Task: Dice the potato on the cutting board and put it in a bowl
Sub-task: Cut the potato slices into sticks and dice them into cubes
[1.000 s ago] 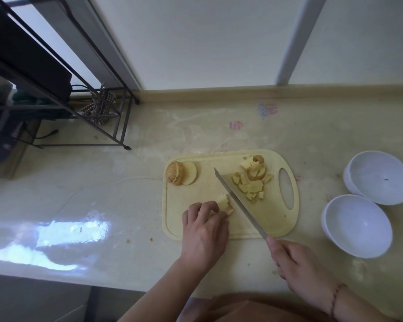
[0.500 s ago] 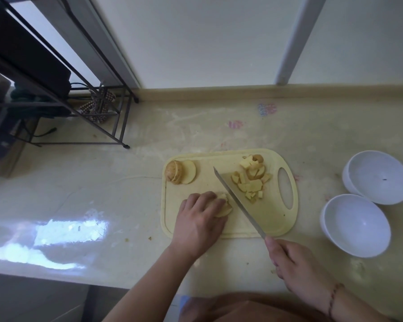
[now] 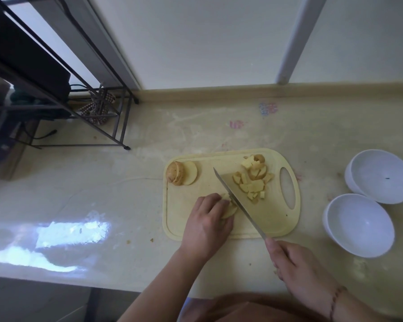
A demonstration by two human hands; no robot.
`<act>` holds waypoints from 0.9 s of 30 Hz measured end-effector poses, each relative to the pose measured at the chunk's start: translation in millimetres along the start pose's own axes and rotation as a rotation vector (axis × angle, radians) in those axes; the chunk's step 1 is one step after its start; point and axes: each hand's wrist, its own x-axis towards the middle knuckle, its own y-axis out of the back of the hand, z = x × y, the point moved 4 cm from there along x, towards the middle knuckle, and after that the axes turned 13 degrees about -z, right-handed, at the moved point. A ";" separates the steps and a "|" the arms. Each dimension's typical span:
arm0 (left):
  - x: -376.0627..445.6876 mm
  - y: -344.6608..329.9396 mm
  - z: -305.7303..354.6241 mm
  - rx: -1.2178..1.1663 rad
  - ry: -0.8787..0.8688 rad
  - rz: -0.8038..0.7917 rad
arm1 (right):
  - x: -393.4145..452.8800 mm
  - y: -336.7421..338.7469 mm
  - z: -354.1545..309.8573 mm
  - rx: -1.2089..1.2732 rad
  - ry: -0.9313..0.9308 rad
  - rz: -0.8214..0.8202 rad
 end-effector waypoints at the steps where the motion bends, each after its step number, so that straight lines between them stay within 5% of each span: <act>1: -0.1 0.6 -1.0 0.019 -0.008 -0.002 | -0.9 0.8 -0.7 0.000 0.006 0.013; 9: 5.5 1.2 -0.8 0.029 -0.231 -0.007 | -10.8 1.9 -11.2 -0.015 0.044 -0.033; 23: 8.7 -1.8 -3.7 -0.046 -0.232 0.016 | -29.7 8.3 -4.6 -0.293 -0.011 0.051; 27: 10.1 -0.7 -3.1 -0.053 -0.231 0.031 | -0.4 3.2 -16.0 -0.153 -0.011 -0.057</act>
